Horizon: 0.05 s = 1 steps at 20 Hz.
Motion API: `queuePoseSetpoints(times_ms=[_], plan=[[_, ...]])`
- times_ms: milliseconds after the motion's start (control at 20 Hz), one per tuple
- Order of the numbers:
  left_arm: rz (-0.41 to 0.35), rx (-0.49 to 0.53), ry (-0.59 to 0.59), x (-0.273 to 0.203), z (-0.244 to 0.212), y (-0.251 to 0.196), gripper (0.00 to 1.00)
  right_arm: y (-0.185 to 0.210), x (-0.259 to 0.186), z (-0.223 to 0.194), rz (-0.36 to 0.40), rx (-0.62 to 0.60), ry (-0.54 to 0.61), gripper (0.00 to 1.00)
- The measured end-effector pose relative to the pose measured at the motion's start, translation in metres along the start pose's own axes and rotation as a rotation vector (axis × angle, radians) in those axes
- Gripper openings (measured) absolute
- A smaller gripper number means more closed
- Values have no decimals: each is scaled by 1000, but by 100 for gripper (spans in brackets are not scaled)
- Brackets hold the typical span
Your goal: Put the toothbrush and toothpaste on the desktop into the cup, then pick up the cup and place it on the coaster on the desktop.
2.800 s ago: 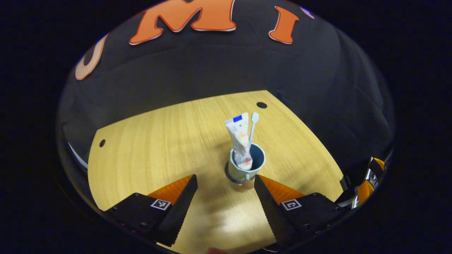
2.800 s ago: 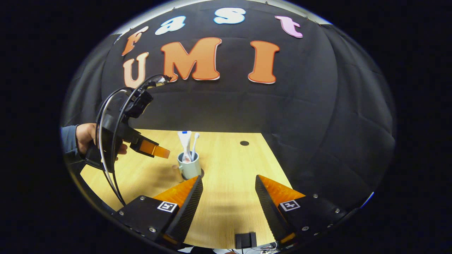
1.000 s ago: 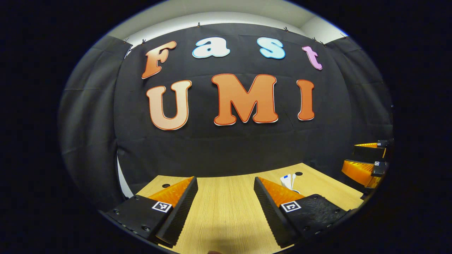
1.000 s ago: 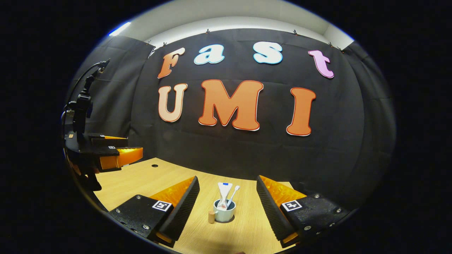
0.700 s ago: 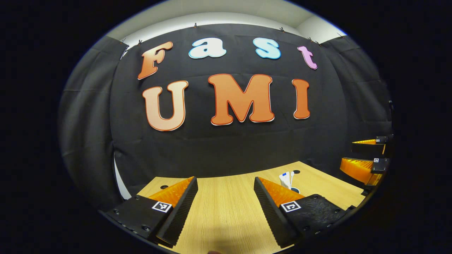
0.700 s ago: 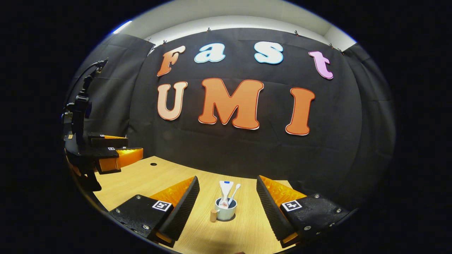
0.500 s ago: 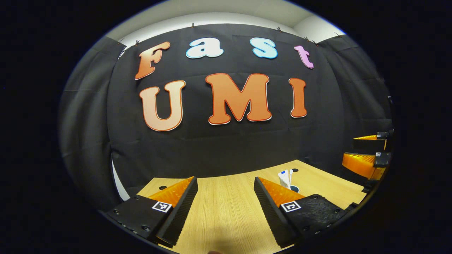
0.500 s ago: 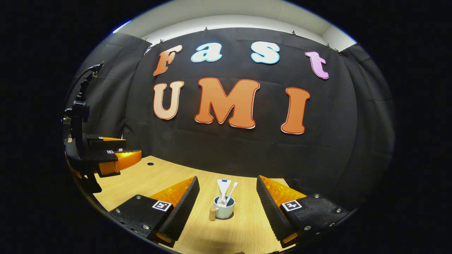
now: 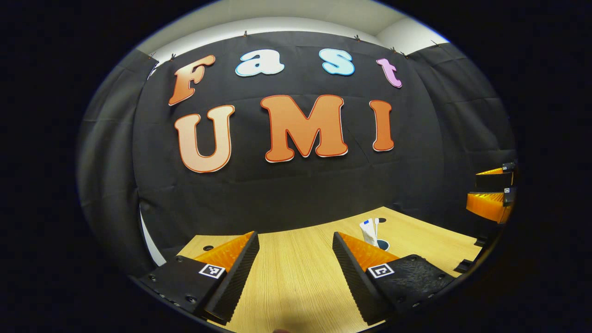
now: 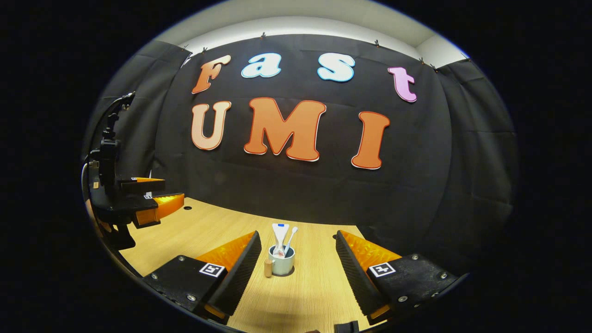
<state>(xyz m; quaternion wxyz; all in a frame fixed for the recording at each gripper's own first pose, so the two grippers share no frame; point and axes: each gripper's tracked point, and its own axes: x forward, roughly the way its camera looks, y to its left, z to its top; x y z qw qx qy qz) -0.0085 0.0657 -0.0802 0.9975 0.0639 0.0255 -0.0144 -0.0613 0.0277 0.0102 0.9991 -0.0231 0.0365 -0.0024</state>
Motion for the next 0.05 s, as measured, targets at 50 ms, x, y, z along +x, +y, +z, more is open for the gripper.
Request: queuePoseSetpoints(times_ms=[50], plan=[[-1, 0, 0, -2, 1, 0, 96, -1, -1, 1, -2, 3, -4, 97]])
